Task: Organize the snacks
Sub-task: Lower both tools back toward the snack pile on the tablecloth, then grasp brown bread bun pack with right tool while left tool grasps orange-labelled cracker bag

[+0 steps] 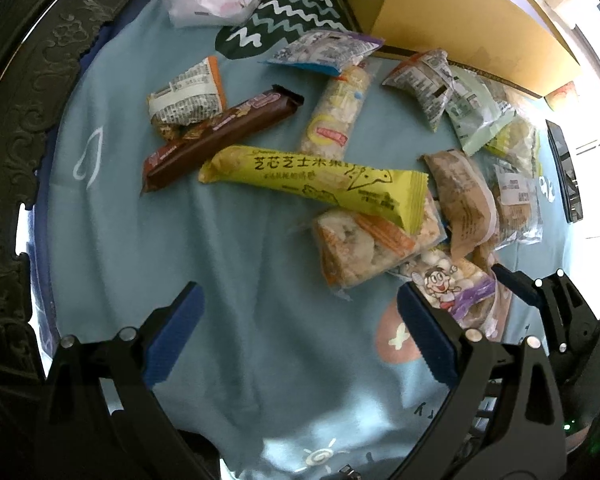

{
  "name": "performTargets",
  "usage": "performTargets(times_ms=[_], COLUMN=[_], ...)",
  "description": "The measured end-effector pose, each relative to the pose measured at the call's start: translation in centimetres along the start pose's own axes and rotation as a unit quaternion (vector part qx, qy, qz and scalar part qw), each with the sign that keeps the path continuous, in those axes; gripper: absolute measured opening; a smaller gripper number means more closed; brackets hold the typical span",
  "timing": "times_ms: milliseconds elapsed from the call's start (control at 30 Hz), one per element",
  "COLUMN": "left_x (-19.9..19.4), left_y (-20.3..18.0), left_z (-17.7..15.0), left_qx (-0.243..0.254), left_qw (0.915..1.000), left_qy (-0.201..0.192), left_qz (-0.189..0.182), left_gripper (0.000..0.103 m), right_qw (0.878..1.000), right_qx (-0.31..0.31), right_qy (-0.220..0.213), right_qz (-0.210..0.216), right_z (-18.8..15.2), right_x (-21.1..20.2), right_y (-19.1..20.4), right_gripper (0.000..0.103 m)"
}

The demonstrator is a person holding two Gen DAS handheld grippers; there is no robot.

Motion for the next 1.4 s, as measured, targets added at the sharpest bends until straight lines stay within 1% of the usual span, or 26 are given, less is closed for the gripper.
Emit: performTargets(times_ms=[67,133,167,233,267,367,467,533,567,633,700,733,767,833,867,900,967,1000,1033,1067,1100,1167,1300,1367,1400], left_x=[0.0,0.1,0.1,0.2,0.3,0.3,0.6,0.7,0.8,0.8,1.1,1.3,1.5,2.1,2.3,2.5,2.6,2.6,2.6,2.7,2.8,3.1,3.8,3.8,3.8], left_y=[-0.2,-0.4,-0.5,-0.7,-0.8,-1.4,-2.7,-3.5,-3.9,-4.3,-4.3,-4.2,-4.1,-4.0,-4.0,-4.0,-4.3,-4.5,-4.6,-4.7,-4.8,-4.6,-4.1,-4.8,-5.2], left_z=[0.0,0.0,0.0,0.0,0.0,-0.1,-0.4,-0.6,-0.7,-0.8,-0.7,-0.7,-0.8,-0.8,-0.7,-0.6,-0.5,-0.4,-0.3,-0.1,0.1,0.6,1.6,2.0,2.2], left_qx=[0.002,0.003,0.004,0.007,0.010,0.023,0.047,0.057,0.062,0.067,0.066,0.064,0.062,0.061,0.061,0.064,0.073,0.079,0.081,0.083,0.084,0.078,0.070,0.077,0.083], left_qw=[1.0000,1.0000,1.0000,1.0000,0.9999,0.9997,0.9989,0.9983,0.9979,0.9976,0.9976,0.9977,0.9978,0.9977,0.9976,0.9973,0.9963,0.9957,0.9955,0.9953,0.9953,0.9959,0.9970,0.9965,0.9961], left_qy=[0.000,-0.002,-0.002,-0.001,0.000,0.000,0.004,0.007,0.008,0.009,0.010,0.011,0.012,0.013,0.013,0.010,0.000,-0.006,-0.010,-0.014,-0.015,-0.016,-0.001,-0.004,-0.010], left_qz=[-0.001,-0.004,-0.004,-0.005,-0.005,-0.010,-0.008,-0.013,-0.018,-0.016,-0.017,-0.020,-0.021,-0.027,-0.032,-0.036,-0.044,-0.047,-0.048,-0.048,-0.047,-0.042,-0.032,-0.032,-0.030], left_gripper=[0.099,0.099,0.099,0.099,0.099,0.099,0.099,0.099,0.099,0.099,0.099,0.099,0.099,0.099,0.099,0.099,0.099,0.098,0.098,0.098,0.098,0.097,0.097,0.097,0.097], right_qw=[0.998,0.995,0.992,0.985,0.982,0.971,0.970,0.970,0.971,0.975,0.974,0.976,0.979,0.983,0.983,0.981,0.979,0.976,0.971,0.966,0.963,0.951,0.920,0.907,0.897], right_qx=[0.048,0.083,0.109,0.142,0.156,0.194,0.200,0.199,0.193,0.183,0.189,0.186,0.176,0.165,0.165,0.175,0.187,0.197,0.214,0.228,0.239,0.272,0.340,0.359,0.372], right_qy=[-0.001,-0.004,-0.009,-0.020,-0.024,-0.041,-0.049,-0.051,-0.044,-0.036,-0.036,-0.037,-0.037,-0.023,-0.017,-0.012,-0.005,-0.005,-0.011,-0.014,-0.013,-0.023,-0.039,-0.047,-0.048], right_qz=[0.029,0.048,0.066,0.091,0.102,0.131,0.129,0.130,0.130,0.119,0.117,0.109,0.093,0.077,0.078,0.087,0.085,0.094,0.108,0.117,0.126,0.145,0.192,0.216,0.233], right_z=[0.0,-0.2,-0.5,-1.0,-1.3,-2.2,-3.0,-3.4,-2.9,-3.2,-3.0,-3.1,-3.0,-2.7,-2.6,-2.5,-2.4,-2.3,-2.3,-2.3,-2.3,-2.7,-3.9,-4.1,-4.4], right_x=[-1.0,-2.0,-2.7,-3.8,-4.3,-6.1,-7.4,-7.8,-7.5,-7.0,-6.1,-6.0,-5.6,-4.4,-4.0,-3.6,-3.4,-3.6,-4.0,-4.3,-4.4,-4.8,-5.4,-5.8,-5.8], right_y=[-1.6,-2.9,-3.8,-4.8,-5.3,-6.8,-7.1,-7.3,-7.4,-7.2,-6.9,-6.9,-6.8,-6.6,-6.6,-6.7,-7.0,-7.2,-7.5,-8.0,-8.2,-9.2,-11.0,-11.3,-11.5], right_gripper=[0.057,0.055,0.054,0.053,0.048,0.048,0.047,0.047,0.047,0.048,0.051,0.058,0.064,0.064,0.063,0.060,0.052,0.050,0.045,0.043,0.043,0.042,0.042,0.042,0.042])
Point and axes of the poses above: each gripper's, at about its wrist camera, not at the fingertips, and x roughly the way its jaws point, y to its left, z to its top, the point moved 3 cm from there along x, roughly the way its jaws point, and after that the axes turned 6 degrees about z, right-handed, at the moved point
